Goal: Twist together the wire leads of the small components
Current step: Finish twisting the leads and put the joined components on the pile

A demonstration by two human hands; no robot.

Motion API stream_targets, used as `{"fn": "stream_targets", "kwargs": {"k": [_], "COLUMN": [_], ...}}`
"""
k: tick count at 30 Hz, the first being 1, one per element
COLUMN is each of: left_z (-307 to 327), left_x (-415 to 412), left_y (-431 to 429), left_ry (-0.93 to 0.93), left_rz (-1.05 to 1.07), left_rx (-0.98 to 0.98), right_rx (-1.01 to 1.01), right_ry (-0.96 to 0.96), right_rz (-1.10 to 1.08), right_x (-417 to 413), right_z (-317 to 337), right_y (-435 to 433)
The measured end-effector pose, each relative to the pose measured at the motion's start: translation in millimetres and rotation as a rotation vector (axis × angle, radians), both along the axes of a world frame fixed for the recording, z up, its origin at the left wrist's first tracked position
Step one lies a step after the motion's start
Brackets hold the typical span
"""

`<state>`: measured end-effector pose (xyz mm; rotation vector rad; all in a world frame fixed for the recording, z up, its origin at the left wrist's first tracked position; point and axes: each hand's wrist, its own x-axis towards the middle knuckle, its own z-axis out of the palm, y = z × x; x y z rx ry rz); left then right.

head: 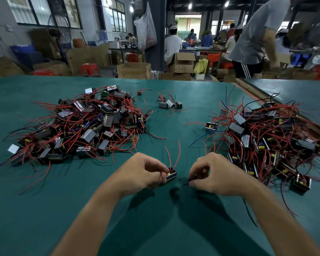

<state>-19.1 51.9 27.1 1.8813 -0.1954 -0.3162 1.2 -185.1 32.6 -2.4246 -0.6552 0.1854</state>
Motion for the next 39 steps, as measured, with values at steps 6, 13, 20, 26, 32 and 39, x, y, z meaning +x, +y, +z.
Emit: {"fn": "stream_targets", "kwargs": {"k": [6,13,20,26,32,39], "left_z": [-8.2,-12.5,-14.8,-16.5,-17.3,-17.8], "left_x": [6.0,9.8,7.5,2.7,2.4,1.8], "left_y": [-9.2,-12.0,-17.0,-27.7,-30.6,-29.8], "left_ry": [-0.217,-0.36,-0.433,-0.368,-0.295,-0.256], "left_rz": [0.153,0.199,0.216,0.095,0.07,0.041], "left_rx": [0.183,0.079,0.105,0.152,0.088,0.042], "right_rx": [0.087,0.201,0.311,0.353,0.382,0.455], "right_ry": [-0.127,-0.175,-0.074,-0.019,0.067,0.182], "right_rz": [-0.079,-0.164,-0.212,-0.24,-0.247,-0.249], "right_x": [-0.8,0.5,1.8,-0.8,0.9,1.9], "right_z": [-2.4,-9.2,-12.0,-10.9,-10.2,-8.4], "right_y": [5.4,17.3,16.8,18.1,19.9,21.3]}}
